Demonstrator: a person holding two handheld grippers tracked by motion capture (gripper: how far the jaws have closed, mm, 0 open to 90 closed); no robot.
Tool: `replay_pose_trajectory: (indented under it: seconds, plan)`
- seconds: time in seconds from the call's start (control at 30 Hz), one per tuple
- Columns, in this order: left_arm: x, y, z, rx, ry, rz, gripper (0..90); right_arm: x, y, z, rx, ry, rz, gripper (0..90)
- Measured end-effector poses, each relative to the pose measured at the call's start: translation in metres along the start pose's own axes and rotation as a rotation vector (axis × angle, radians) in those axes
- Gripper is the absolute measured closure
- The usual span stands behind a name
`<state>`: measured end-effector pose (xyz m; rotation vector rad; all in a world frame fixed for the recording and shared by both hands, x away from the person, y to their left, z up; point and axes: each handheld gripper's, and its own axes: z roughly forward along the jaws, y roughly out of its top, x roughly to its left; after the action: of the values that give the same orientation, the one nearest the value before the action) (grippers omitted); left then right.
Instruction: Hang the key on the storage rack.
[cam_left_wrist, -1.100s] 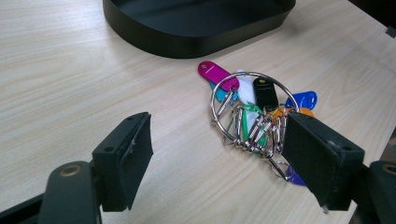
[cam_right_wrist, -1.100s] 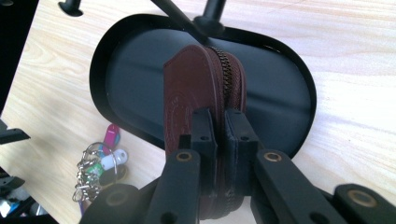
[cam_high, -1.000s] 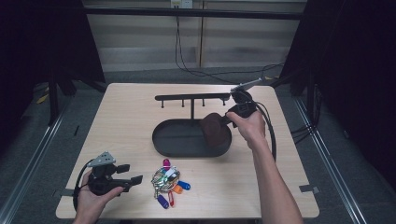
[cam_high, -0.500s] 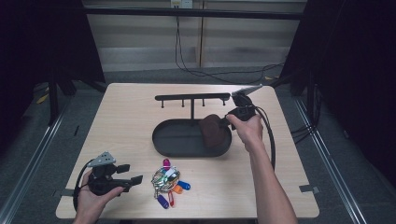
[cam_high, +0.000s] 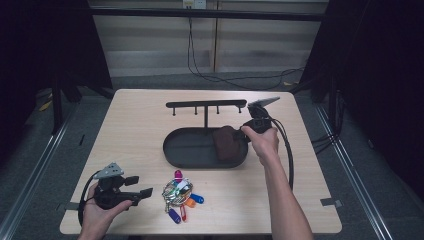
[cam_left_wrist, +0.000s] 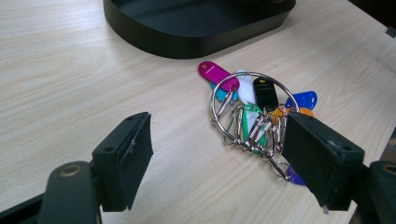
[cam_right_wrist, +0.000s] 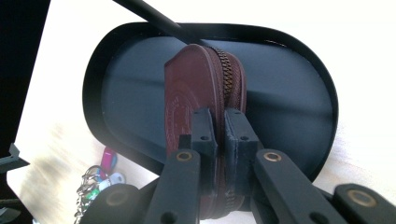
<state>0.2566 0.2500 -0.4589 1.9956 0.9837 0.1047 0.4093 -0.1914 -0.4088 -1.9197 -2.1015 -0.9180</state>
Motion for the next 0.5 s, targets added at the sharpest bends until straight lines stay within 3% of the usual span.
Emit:
replay_pose_trajectory:
  seconds: [0.5]
  plan:
    - [0.000,0.000,0.000,-0.002,-0.001,0.000,24.3,-0.007,-0.005,0.017,-0.001,-0.008,0.027,83.3]
